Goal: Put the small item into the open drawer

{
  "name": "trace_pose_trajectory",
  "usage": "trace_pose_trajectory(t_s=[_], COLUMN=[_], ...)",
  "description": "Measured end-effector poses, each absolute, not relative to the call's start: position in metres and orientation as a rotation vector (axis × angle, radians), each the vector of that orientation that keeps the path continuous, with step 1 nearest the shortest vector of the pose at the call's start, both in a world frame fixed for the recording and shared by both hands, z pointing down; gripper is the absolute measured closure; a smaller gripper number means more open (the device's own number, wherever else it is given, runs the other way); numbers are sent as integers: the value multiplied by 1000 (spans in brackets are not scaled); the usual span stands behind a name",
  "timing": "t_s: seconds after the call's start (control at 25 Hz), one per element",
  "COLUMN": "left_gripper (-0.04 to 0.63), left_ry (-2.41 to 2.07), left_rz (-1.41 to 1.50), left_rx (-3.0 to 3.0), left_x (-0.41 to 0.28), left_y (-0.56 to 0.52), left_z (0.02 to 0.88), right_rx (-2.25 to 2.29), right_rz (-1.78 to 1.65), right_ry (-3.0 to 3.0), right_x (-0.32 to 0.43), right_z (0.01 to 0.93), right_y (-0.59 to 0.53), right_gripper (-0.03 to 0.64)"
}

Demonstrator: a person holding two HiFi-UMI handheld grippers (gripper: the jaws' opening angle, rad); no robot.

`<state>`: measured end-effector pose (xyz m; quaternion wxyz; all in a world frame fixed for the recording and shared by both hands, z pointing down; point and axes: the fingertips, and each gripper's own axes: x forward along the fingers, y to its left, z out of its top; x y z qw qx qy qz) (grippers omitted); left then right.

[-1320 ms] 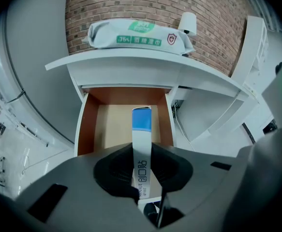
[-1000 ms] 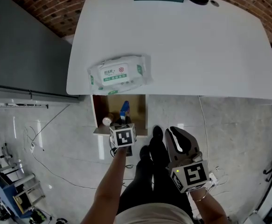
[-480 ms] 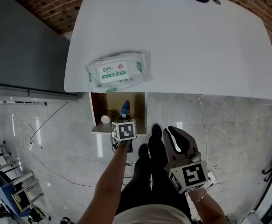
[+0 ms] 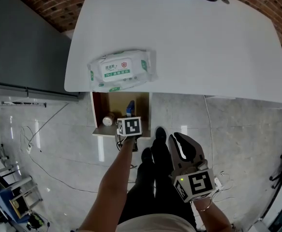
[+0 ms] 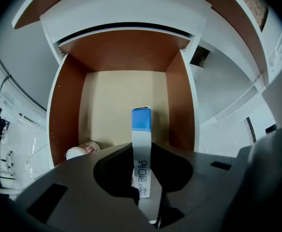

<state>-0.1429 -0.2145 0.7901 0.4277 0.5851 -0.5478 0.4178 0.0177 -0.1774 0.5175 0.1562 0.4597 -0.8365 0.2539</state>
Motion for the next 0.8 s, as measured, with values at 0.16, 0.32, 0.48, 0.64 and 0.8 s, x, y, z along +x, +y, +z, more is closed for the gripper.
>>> trace_pose_trajectory(t_s=[0.16,0.32,0.48,0.64,0.8], left_gripper=[503,503,503,503,503], left_ry=[-1341,-1327,-1315,-1303,-1297], left_rz=[1051,1076,1115,1155,1178], left_rx=[1446,1436,1435,1429,1424], left_x=[-140,-138,-135,-133,-132], left_y=[-217,-220,-223,-226,-229], left_z=[799,807,814,821,827], right_rx=[1299,1296,1301,1307,1314], right_rz=[734,741,741,743,753], right_ry=[-2389,-2382,-2374,-2369,-2361], right_x=[15,16,20,22,24], right_z=[523,527,530,532,536], right_y=[-171,-171,-175,-180,-183], right_gripper=[577,577,577,577,577])
